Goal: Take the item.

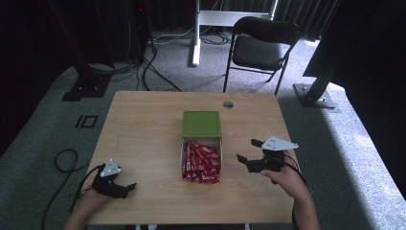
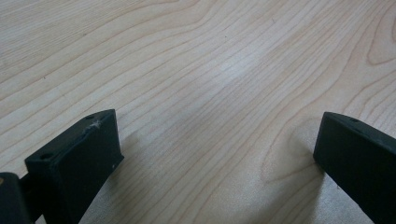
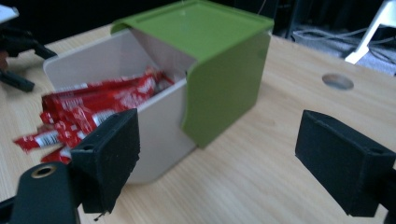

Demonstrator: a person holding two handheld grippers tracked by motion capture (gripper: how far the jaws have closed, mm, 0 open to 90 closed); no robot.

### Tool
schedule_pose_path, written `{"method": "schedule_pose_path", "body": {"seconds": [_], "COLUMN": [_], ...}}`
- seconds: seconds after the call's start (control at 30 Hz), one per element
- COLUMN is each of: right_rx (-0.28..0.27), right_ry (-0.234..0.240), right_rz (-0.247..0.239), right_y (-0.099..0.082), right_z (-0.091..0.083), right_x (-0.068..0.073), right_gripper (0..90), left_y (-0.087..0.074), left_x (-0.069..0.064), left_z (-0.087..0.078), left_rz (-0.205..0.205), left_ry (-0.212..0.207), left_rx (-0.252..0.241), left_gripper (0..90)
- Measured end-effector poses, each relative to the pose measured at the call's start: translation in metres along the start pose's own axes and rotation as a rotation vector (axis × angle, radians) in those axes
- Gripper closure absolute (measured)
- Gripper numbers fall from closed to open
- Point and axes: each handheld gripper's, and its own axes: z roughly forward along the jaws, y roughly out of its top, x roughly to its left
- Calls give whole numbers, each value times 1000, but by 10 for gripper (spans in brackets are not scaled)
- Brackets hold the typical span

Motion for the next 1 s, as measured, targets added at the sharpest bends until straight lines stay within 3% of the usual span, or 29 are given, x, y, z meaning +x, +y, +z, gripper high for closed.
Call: {"method": "schedule_pose_path", "body": {"seconds": [0.53,1.0], "right_rx": [-32,11], "right_ry": [81,158], "right_rz": [-40,-100], "right_y": [33,48], "right_z": [25,61], "right_x": [18,37], "right_gripper": [144,185], "left_y": [0,0], "left_x": [0,0], "left_z": [0,0], "left_rz": [0,1], "left_ry": [0,0], "left_rx": [-1,-1], "left_gripper": [15,15]}}
